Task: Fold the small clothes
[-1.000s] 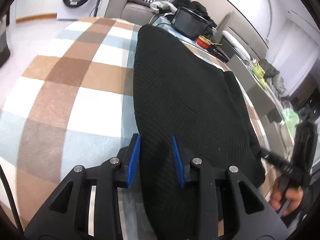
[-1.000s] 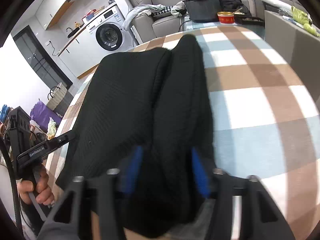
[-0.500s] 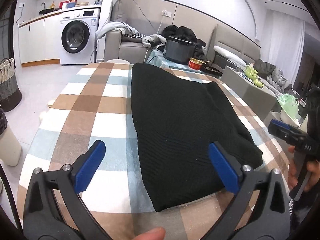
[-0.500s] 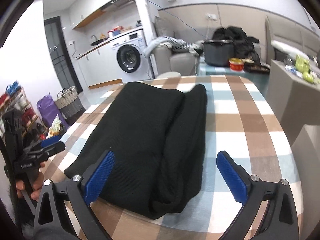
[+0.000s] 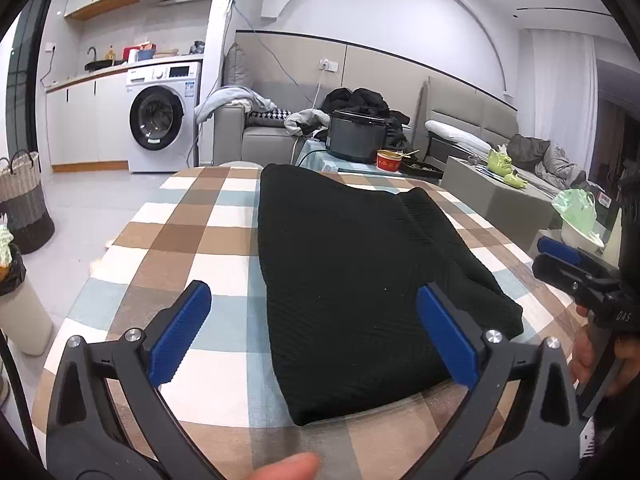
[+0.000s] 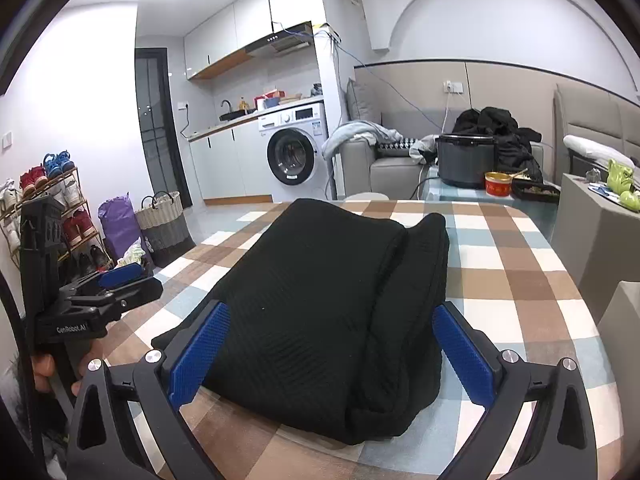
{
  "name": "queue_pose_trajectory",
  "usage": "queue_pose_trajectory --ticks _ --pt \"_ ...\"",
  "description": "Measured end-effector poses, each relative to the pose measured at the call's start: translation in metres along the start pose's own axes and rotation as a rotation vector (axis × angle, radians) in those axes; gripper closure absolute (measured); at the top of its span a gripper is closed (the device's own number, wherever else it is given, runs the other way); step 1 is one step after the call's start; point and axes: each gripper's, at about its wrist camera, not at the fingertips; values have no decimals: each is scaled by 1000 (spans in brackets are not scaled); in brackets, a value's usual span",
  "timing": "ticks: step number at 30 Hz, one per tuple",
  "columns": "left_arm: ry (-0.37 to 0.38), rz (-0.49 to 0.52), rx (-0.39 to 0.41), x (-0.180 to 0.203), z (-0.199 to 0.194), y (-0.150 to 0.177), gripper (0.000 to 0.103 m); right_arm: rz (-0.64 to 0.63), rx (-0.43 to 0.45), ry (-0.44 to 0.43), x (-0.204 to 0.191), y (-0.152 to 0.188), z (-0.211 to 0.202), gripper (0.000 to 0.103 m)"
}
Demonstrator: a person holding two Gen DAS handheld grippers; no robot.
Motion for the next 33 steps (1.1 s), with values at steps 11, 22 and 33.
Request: queue_pose_trajectory --ticks 11,22,33 --pt "-20 39 0 8 -1 4 1 -16 27 15 -2 10 -6 0" --pt "0 39 4 5 2 5 1 -32 46 20 -5 12 -10 0" --pt "6 36 -2 1 4 7 1 -20 40 13 -1 11 -10 0"
Point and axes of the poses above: each gripper's, at about its wrist camera, not at the fingertips, and z roughly the way its jaws point, x to its right, y to its underside, and after that the axes turned 13 degrees about z, right-handed
